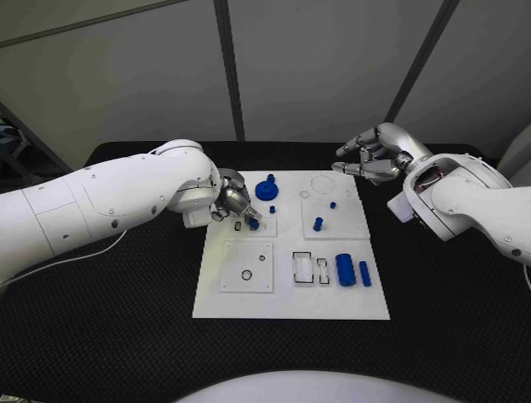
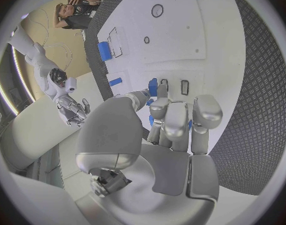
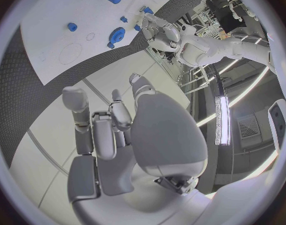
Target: Assemble the parts on the task board
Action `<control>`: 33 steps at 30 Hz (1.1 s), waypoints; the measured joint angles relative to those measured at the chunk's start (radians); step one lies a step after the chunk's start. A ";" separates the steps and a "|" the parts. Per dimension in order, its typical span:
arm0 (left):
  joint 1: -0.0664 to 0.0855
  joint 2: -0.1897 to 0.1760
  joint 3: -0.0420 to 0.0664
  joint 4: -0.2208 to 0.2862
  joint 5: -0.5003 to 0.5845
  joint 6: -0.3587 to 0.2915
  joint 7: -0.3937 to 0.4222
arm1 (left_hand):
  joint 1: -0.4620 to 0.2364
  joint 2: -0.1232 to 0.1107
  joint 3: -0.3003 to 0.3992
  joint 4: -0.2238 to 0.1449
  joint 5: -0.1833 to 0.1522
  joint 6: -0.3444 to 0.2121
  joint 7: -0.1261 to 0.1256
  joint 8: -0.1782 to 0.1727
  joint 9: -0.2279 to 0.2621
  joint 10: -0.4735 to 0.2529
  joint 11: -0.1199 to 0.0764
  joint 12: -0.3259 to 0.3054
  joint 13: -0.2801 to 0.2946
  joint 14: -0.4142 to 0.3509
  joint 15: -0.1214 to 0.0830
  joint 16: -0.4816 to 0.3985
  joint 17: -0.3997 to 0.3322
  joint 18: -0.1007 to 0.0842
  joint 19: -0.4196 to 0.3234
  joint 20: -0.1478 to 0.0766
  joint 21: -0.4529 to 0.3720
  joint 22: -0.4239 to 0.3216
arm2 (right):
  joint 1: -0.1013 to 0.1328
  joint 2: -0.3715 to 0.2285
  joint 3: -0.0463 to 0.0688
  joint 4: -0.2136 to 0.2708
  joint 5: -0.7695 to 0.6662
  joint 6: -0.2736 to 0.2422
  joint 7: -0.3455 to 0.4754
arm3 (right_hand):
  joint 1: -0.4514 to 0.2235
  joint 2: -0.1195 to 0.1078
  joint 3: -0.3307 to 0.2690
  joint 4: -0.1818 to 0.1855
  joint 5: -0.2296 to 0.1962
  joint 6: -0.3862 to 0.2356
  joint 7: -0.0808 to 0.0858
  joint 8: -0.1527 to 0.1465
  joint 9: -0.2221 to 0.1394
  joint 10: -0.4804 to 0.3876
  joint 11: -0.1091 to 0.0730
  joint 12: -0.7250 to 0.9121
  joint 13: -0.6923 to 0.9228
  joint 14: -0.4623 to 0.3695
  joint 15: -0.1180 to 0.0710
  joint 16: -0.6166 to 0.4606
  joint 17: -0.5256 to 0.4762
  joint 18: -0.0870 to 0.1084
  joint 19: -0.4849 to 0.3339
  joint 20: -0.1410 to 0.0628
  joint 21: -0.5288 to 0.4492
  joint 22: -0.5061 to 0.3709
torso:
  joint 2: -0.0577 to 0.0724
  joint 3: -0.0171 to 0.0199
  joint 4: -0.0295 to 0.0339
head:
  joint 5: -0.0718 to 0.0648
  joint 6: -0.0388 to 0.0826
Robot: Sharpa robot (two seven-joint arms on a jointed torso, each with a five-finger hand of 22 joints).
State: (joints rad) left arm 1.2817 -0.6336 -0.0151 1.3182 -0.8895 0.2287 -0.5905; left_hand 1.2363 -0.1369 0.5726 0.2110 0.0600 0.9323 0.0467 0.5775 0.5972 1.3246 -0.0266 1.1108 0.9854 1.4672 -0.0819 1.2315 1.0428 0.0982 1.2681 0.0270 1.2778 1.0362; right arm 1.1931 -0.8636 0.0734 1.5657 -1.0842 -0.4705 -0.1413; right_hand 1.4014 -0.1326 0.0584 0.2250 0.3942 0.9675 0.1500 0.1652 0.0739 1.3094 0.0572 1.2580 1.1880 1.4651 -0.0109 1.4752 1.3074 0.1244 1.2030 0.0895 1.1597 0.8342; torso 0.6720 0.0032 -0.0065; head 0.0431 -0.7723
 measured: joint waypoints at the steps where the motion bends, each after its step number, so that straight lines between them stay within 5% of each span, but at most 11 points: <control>1: 0.000 -0.006 0.000 0.007 0.003 -0.007 0.003 | -0.005 -0.005 0.000 0.000 0.000 0.000 0.000 0.000 0.003 0.000 0.000 -0.001 -0.002 0.000 0.000 0.000 0.000 0.000 0.000 0.000 0.000 0.001 | 0.000 0.000 0.000 0.000 0.000 0.000 0.000 | 0.000 0.000 0.000 0.000 0.000 0.000 0.000 0.000 0.000 0.000 0.000 0.000 0.000 0.000 0.000 0.000 0.000 0.000 0.000 0.000 0.000 -0.001 | 0.000 0.0000 0.0000 | 0.001 0.000; 4: 0.000 -0.019 0.000 0.024 0.009 -0.024 0.009 | -0.009 -0.009 0.012 -0.012 0.006 0.000 0.000 0.001 0.005 0.000 0.000 -0.005 -0.004 0.000 0.000 0.000 0.000 0.000 0.000 0.000 0.000 0.005 | 0.000 0.000 0.000 0.000 0.000 0.000 0.001 | 0.000 0.000 0.000 0.000 0.000 0.000 0.000 0.000 0.000 0.000 0.000 0.000 -0.001 0.000 0.000 0.000 0.000 0.000 0.000 0.000 0.000 -0.001 | 0.000 0.0000 0.0000 | 0.003 0.001; 8: -0.001 -0.041 0.000 0.052 0.008 -0.062 0.021 | -0.026 -0.026 0.025 -0.017 0.068 0.000 0.000 0.012 0.014 0.007 -0.007 -0.005 -0.004 0.000 0.000 0.000 0.001 0.000 0.006 0.002 0.003 0.018 | 0.000 -0.001 0.000 0.000 0.000 0.000 0.002 | 0.000 0.000 0.003 0.003 0.000 0.000 0.000 0.000 0.000 0.000 0.000 0.000 -0.001 0.000 0.000 0.000 0.000 0.000 0.000 0.000 0.000 -0.001 | 0.000 0.0002 0.0000 | 0.006 0.001; 15: -0.011 -0.070 -0.001 0.101 -0.025 -0.156 0.040 | -0.035 -0.035 0.030 -0.016 0.079 0.005 -0.005 0.017 0.020 0.016 -0.009 -0.005 0.003 0.000 0.000 0.000 0.002 0.000 0.019 -0.003 0.016 0.039 | 0.000 -0.006 0.000 0.000 0.000 0.000 0.004 | 0.000 0.000 0.003 0.003 0.000 0.000 0.000 0.000 0.000 0.000 0.000 0.000 -0.001 0.000 0.000 0.000 0.000 0.000 0.000 0.000 0.000 -0.001 | -0.001 0.0008 0.0000 | 0.011 0.001; 25: -0.056 -0.089 -0.002 0.154 -0.120 -0.302 0.060 | -0.045 -0.045 0.057 -0.029 0.083 0.010 -0.009 0.023 0.025 0.024 -0.010 0.000 0.003 -0.004 -0.004 0.000 0.004 0.000 0.027 -0.005 0.024 0.055 | 0.000 -0.011 0.000 -0.001 0.001 0.000 0.007 | 0.000 0.000 0.003 0.003 0.000 0.000 0.000 0.005 0.000 0.000 0.000 0.000 -0.001 0.000 0.000 0.000 0.000 0.000 0.000 0.000 0.000 -0.001 | -0.003 0.0023 0.0066 | 0.013 -0.002; 33: -0.082 -0.088 -0.002 0.167 -0.196 -0.351 0.063 | -0.052 -0.052 0.068 -0.032 0.082 0.015 -0.011 0.023 0.027 0.030 -0.013 0.000 -0.002 -0.004 -0.004 0.000 0.004 0.000 0.034 -0.005 0.026 0.059 | 0.000 -0.012 0.000 -0.001 0.003 0.000 0.011 | 0.000 0.000 0.003 0.003 0.000 0.000 0.000 0.005 0.000 0.000 0.000 0.000 -0.001 0.000 0.000 0.000 0.000 0.000 0.000 0.000 0.000 -0.001 | -0.003 0.0032 0.0084 | 0.017 -0.002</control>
State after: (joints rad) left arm 1.2000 -0.7217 -0.0171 1.4848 -1.0860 -0.1222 -0.5278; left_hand 1.1838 -0.1893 0.6402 0.1793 0.1425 0.9472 0.0355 0.6006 0.6239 1.3549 -0.0394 1.1106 0.9835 1.4636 -0.0858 1.2315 1.0468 0.0981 1.3024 0.0215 1.3034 1.0950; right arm 1.1930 -0.8754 0.0733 1.5647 -1.0814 -0.4705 -0.1307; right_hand 1.4014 -0.1326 0.0612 0.2277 0.3942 0.9675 0.1500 0.1703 0.0739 1.3094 0.0572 1.2579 1.1873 1.4651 -0.0109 1.4752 1.3073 0.1244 1.2030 0.0895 1.1597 0.8331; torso 0.6688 0.0063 0.0019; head 0.0602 -0.7744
